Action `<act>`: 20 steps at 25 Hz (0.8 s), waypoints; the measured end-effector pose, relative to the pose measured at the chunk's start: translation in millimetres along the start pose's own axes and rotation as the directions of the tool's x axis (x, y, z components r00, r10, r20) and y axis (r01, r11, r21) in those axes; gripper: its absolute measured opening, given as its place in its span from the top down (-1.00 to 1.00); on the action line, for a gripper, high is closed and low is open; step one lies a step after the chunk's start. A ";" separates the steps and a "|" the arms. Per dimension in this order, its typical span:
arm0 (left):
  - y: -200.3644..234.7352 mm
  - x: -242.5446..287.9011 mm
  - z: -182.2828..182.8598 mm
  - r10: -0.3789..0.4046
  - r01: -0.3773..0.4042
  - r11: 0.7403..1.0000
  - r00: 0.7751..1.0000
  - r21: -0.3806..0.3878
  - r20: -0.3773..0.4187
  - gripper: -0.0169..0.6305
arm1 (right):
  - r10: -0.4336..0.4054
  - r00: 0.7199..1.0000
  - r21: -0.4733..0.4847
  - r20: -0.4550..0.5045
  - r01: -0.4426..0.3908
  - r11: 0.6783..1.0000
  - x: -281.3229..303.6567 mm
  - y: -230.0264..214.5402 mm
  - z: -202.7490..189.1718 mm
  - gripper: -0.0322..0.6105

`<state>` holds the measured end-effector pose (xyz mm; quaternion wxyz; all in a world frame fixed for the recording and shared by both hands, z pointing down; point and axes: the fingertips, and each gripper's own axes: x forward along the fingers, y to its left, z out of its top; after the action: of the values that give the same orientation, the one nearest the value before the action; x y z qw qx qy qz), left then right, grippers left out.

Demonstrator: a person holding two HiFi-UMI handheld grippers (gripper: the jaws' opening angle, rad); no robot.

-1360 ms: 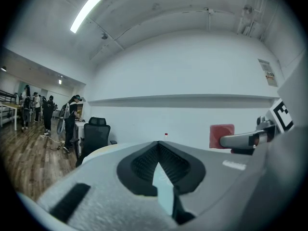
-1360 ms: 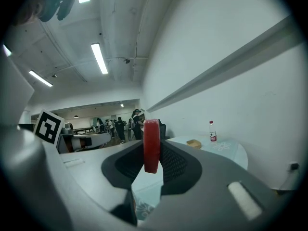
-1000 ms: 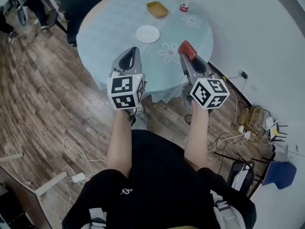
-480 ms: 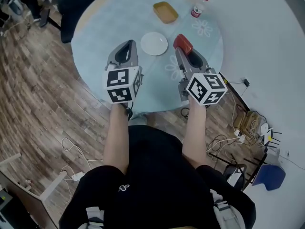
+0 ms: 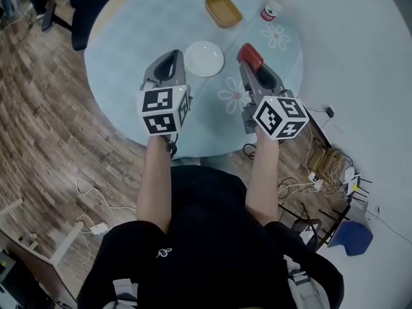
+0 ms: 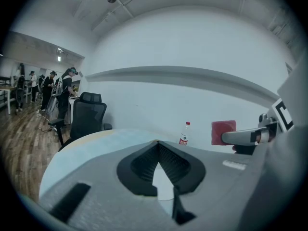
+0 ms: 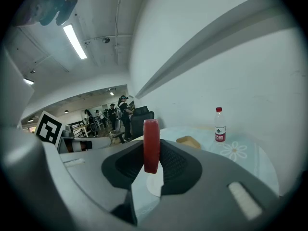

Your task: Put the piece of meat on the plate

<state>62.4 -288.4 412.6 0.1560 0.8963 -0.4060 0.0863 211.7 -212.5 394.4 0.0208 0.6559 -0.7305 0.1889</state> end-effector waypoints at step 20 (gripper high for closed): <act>62.0 29.7 -18.7 0.179 -0.184 0.978 0.982 -0.093 -0.062 0.96 | 0.139 0.925 0.101 -0.353 -0.110 0.989 100.8 -26.5 -96.7 0.59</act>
<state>34.5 -341.2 451.5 0.2022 0.8440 -0.4857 0.1038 202.3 -280.7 518.8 0.1160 0.5630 -0.7464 0.3354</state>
